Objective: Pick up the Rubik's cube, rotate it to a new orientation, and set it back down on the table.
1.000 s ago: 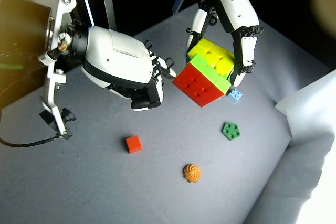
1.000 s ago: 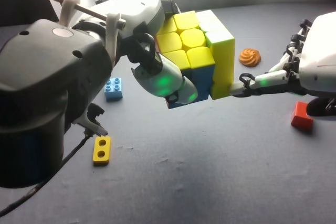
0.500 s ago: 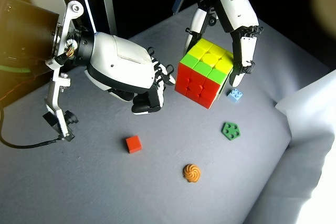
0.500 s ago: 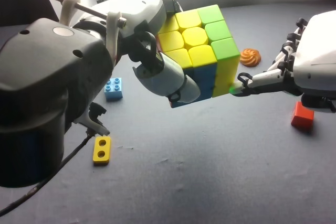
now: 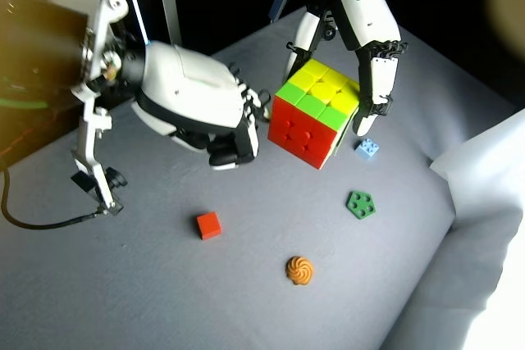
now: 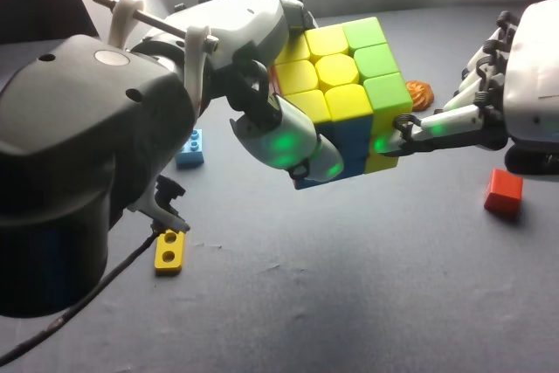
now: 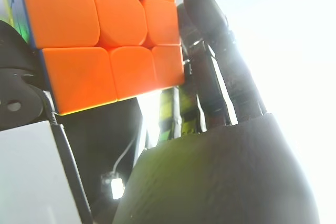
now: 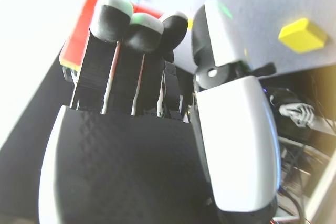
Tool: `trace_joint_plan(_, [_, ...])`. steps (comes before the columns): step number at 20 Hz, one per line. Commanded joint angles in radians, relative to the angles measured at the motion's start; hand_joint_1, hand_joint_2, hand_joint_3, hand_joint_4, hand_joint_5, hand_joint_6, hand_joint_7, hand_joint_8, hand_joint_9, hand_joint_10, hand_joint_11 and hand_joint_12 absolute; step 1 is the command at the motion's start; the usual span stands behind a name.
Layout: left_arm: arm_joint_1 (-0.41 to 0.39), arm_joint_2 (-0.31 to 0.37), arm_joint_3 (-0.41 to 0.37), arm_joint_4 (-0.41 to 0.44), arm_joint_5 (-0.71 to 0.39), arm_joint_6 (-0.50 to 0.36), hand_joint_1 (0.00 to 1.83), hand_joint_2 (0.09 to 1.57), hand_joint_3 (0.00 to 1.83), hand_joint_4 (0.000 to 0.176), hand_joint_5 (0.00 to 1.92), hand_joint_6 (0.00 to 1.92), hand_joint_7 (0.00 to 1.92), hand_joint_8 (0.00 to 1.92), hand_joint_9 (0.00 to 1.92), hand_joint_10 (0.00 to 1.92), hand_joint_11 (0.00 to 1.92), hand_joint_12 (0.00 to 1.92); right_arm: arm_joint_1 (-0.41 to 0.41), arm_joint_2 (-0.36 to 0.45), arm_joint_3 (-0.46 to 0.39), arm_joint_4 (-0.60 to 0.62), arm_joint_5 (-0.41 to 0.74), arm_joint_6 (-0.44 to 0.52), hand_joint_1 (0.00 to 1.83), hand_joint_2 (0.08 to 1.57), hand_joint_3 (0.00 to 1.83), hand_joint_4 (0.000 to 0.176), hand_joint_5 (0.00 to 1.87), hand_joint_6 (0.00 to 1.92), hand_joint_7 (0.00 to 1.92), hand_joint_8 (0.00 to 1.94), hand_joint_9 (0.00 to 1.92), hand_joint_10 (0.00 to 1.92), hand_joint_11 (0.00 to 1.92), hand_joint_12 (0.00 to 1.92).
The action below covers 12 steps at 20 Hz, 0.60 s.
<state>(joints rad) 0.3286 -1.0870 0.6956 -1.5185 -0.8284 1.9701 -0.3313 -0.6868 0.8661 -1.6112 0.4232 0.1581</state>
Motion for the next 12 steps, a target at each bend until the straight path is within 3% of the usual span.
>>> trace_joint_plan(1, [-0.006,0.000,-0.006,0.085,0.008,-0.011,1.24,1.10,0.00,0.000,1.08,0.72,0.96,1.16,0.90,0.87,0.67,1.40,0.027,0.010,0.000,0.039,0.023,-0.008,1.21,1.13,0.01,0.000,0.25,0.00,0.68,1.75,0.86,1.92,0.90,1.92])
trace_joint_plan(2, [-0.003,0.000,-0.006,0.089,0.009,-0.011,1.24,1.09,0.00,0.000,1.10,0.69,0.98,1.14,0.92,0.84,0.70,1.39,0.038,0.018,-0.001,0.040,0.041,-0.007,1.29,1.20,0.01,0.000,0.24,0.00,0.73,1.51,0.82,1.92,0.85,1.92])
trace_joint_plan(3, [0.011,0.000,-0.006,0.106,0.014,-0.021,1.23,1.09,0.00,0.003,1.08,0.78,0.97,1.08,0.91,0.76,0.62,1.36,0.070,0.035,-0.001,0.041,0.065,-0.007,1.20,1.15,0.00,0.000,0.23,0.00,0.67,1.78,0.86,1.92,0.89,1.92])
trace_joint_plan(4, [0.024,0.001,-0.005,0.123,0.021,-0.037,1.24,1.09,0.00,0.000,1.12,0.65,0.95,1.19,0.88,0.89,0.58,1.45,0.097,0.048,-0.001,0.050,0.077,-0.007,1.21,1.15,0.00,0.000,0.22,0.00,0.67,1.80,0.86,1.92,0.90,1.92])
trace_joint_plan(6, [0.068,0.000,-0.004,0.168,0.032,-0.083,1.23,1.10,0.00,0.000,1.11,0.70,0.92,1.19,0.84,0.89,0.55,1.40,0.158,0.079,-0.001,0.076,0.080,-0.007,1.19,1.14,0.00,0.000,0.21,0.00,0.68,1.81,0.89,1.92,0.92,1.92])
trace_joint_plan(7, [0.080,0.000,-0.003,0.186,0.034,-0.100,1.23,1.10,0.00,0.000,1.13,0.69,0.90,1.18,0.83,0.87,0.54,1.39,0.172,0.086,-0.001,0.083,0.076,-0.007,1.29,1.19,0.01,0.000,0.24,0.00,0.76,1.49,0.86,1.92,0.89,1.92])
trace_joint_plan(8, [0.095,0.000,-0.003,0.201,0.037,-0.112,1.23,1.11,0.00,0.000,1.11,0.72,0.91,1.20,0.84,0.82,0.56,1.38,0.187,0.092,-0.001,0.090,0.058,-0.007,1.22,1.15,0.00,0.000,0.25,0.00,0.72,1.70,0.89,1.92,0.91,1.92])
trace_joint_plan(10, [0.125,-0.004,0.001,0.241,0.041,-0.144,1.22,1.11,0.00,0.000,1.06,0.83,0.92,1.15,0.87,0.73,0.59,1.35,0.186,0.094,0.000,0.090,0.012,-0.017,1.20,1.14,0.00,0.000,0.23,0.00,0.68,1.78,0.87,1.92,0.91,1.92])
trace_joint_plan(12, [0.147,-0.009,0.011,0.277,0.048,-0.173,1.23,1.10,0.00,0.000,1.06,0.78,0.96,1.13,0.93,0.74,0.67,1.34,0.166,0.093,0.000,0.090,-0.003,-0.051,1.20,1.14,0.00,0.000,0.24,0.00,0.67,1.79,0.86,1.92,0.90,1.92])
